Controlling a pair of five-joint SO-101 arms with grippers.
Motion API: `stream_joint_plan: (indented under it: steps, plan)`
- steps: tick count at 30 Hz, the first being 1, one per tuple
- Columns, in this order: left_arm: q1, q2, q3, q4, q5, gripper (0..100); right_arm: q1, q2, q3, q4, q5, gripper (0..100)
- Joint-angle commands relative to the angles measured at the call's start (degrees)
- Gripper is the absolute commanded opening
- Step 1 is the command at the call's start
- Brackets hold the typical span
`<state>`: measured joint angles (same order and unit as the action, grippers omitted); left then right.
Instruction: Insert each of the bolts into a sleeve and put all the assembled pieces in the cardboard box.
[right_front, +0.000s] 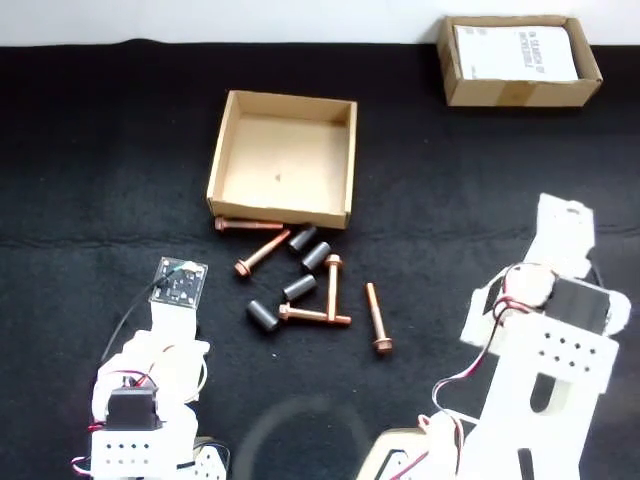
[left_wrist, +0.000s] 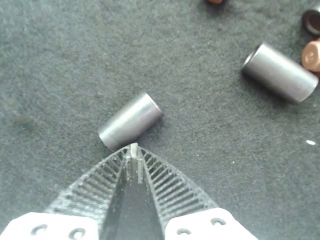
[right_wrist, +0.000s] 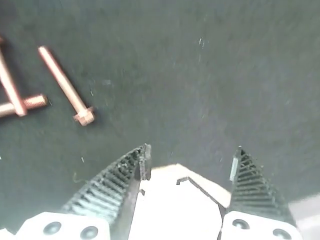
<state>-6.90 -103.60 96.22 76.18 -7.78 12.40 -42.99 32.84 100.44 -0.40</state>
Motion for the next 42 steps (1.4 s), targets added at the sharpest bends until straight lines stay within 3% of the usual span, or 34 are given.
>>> stream_joint_plan:
  steps: [1,4,7,10,14,19,23,30,35,39,42]
  plan:
    - [0.48,-0.22,0.57,-0.97,-0.44,1,-3.56,0.22,1.98,0.84,-2.73,24.8]
    - [-3.56,-0.22,-0.48,-3.87,-0.44,1,-11.38,-2.24,1.80,0.66,-6.68,24.8]
    - [-11.47,-0.22,-0.31,-11.69,-0.44,1,-24.13,-7.69,-0.22,0.31,-9.67,24.8]
    - [-14.20,-0.22,-3.47,-18.02,-0.09,1,-33.27,-10.68,-4.70,-0.40,-11.69,24.8]
    - [-16.57,-0.13,-15.16,-7.47,0.18,1,-34.24,-8.13,-5.85,-0.40,-8.26,24.8]
    - [-16.57,5.76,-33.01,0.09,3.96,1,-43.47,2.51,-9.63,0.22,-7.65,24.8]
    - [-16.57,23.52,-50.24,6.59,4.66,1,-49.36,17.10,-16.13,0.57,-7.65,24.8]
    - [-16.40,55.78,-74.51,22.86,19.08,1,-60.53,42.51,-26.07,0.66,-7.65,24.8]
    - [-16.48,63.08,-78.64,24.26,30.42,1,-64.13,51.47,-34.86,0.57,-7.65,24.8]
    - [-16.40,63.08,-75.82,24.26,30.33,1,-68.00,52.00,-46.99,0.48,-6.24,24.8]
    - [-16.48,63.08,-71.60,24.00,30.51,1,-70.73,53.14,-53.58,-1.27,1.76,24.8]
